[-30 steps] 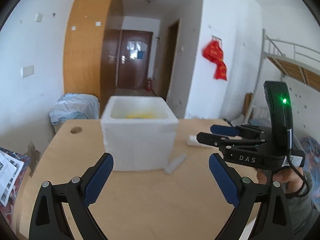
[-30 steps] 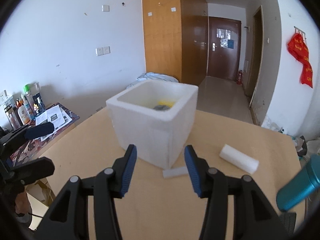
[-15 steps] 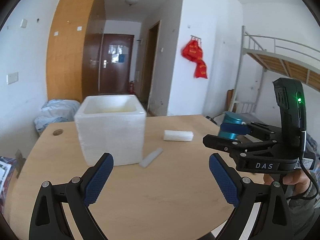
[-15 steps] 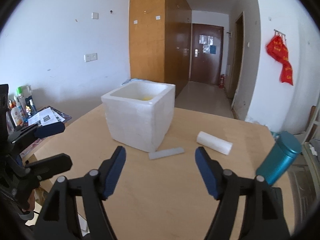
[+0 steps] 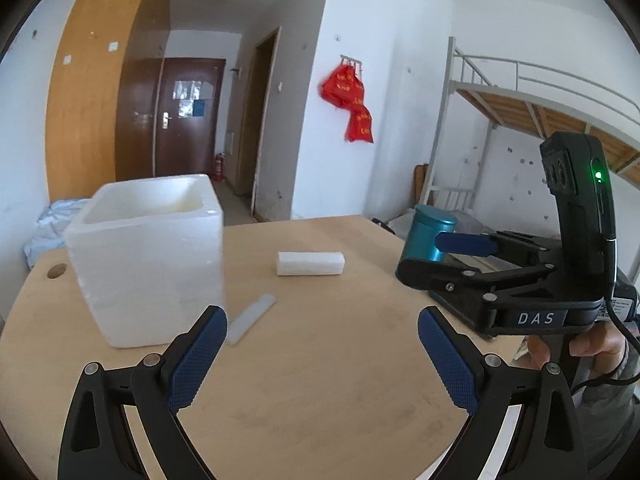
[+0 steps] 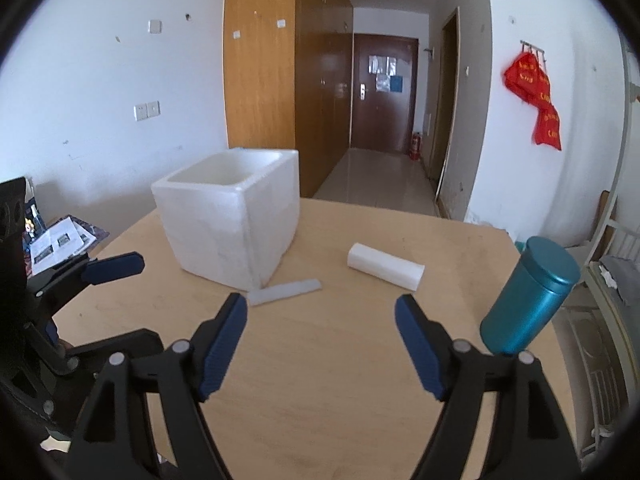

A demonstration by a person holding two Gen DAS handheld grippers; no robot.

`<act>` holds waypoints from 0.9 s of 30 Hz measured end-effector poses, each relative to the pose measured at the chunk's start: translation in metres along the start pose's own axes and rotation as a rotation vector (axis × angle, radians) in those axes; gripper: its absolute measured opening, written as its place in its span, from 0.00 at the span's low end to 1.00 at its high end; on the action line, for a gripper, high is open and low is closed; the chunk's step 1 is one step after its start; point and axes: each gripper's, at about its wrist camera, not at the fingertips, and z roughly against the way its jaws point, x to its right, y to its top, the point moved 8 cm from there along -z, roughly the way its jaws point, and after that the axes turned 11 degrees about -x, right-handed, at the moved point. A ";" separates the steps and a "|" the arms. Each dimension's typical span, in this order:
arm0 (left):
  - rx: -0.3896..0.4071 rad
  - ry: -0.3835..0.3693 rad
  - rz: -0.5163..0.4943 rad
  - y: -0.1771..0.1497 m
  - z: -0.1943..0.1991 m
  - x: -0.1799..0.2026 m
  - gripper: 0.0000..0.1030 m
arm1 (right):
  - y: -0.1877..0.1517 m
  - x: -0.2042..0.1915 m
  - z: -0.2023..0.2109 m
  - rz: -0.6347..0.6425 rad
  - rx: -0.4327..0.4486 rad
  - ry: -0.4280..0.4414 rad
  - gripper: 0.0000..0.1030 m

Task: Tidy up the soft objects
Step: 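Move both tools back from the box toward the white foam strip and block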

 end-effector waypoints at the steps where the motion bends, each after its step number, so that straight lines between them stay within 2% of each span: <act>1: -0.005 -0.002 -0.004 0.001 -0.005 -0.001 0.94 | 0.001 0.002 -0.003 0.004 -0.005 -0.007 0.78; 14: -0.106 -0.073 -0.043 0.014 -0.068 -0.001 0.94 | 0.009 0.037 -0.035 -0.023 -0.049 -0.020 0.78; 16: -0.144 -0.083 -0.030 0.014 -0.083 -0.003 0.92 | 0.011 0.043 -0.037 -0.033 -0.049 -0.020 0.78; 19: -0.186 -0.070 -0.029 0.013 -0.103 -0.005 0.89 | 0.013 0.050 -0.042 -0.042 -0.050 -0.015 0.78; 25: -0.284 0.030 0.007 0.011 -0.150 -0.022 0.86 | 0.023 0.059 -0.063 -0.029 -0.078 -0.025 0.78; 27: -0.319 0.040 0.027 0.012 -0.165 -0.028 0.84 | 0.026 0.062 -0.070 -0.026 -0.088 -0.033 0.78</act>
